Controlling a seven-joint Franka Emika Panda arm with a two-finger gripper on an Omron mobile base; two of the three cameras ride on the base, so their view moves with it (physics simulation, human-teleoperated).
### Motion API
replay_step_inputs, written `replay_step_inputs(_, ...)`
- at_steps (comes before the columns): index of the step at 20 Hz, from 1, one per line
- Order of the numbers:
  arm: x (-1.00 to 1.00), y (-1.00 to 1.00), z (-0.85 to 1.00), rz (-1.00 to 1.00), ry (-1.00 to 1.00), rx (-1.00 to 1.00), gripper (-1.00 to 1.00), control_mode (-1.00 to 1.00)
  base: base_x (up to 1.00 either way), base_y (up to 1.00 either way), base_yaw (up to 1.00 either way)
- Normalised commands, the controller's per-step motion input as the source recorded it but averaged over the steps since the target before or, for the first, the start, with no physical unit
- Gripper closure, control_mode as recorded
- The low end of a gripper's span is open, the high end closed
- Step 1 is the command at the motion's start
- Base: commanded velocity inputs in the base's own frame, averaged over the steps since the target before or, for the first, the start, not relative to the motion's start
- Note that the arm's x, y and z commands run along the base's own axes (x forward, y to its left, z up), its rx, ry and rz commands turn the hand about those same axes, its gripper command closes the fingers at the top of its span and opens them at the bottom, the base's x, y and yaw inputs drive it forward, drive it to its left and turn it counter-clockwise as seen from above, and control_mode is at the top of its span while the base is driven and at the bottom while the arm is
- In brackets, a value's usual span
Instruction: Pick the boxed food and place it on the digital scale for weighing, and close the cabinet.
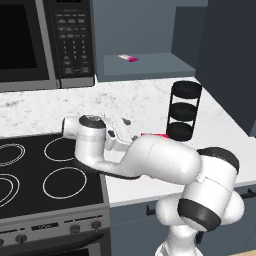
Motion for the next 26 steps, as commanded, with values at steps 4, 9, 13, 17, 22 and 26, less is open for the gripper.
replay_step_inputs(4,-1.00,0.00,0.80,0.00,-0.34,0.02,-1.00,-1.00,0.00,0.00,0.00)
replay_step_inputs(9,-1.00,-0.20,0.73,0.03,-0.41,0.16,-1.00,-1.00,0.00,0.00,0.00)
replay_step_inputs(13,-1.00,-0.40,0.46,0.06,-0.45,0.20,-1.00,-1.00,0.00,0.00,0.00)
replay_step_inputs(17,-1.00,-1.00,0.05,0.04,-0.41,0.28,-1.00,-1.00,0.00,0.00,0.00)
replay_step_inputs(22,-1.00,-0.90,0.13,0.12,-0.46,0.21,-1.00,-1.00,0.00,0.00,0.00)
replay_step_inputs(26,-1.00,-0.50,0.09,0.11,-0.43,0.02,-1.00,-1.00,0.00,0.00,0.00)
